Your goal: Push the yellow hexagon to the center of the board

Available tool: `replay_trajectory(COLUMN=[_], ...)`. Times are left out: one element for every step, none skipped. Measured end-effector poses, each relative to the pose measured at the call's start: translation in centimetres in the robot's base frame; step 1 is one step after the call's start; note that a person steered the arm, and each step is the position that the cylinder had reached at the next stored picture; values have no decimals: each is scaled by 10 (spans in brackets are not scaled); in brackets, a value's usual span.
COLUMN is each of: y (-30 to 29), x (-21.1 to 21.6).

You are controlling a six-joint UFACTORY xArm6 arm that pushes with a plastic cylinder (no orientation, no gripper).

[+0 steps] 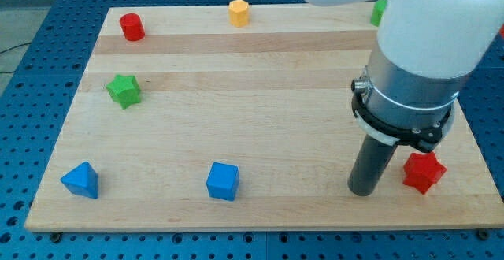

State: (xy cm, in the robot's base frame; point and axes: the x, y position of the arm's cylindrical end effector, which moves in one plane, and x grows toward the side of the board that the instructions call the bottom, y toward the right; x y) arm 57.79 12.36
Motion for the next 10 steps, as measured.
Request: replay_trajectory(y=[0, -7, -25, -48, -51, -51, -51, -68, -108, -95], x=[-4, -42, -71, -78, -86, -86, -88, -89, -107, -139])
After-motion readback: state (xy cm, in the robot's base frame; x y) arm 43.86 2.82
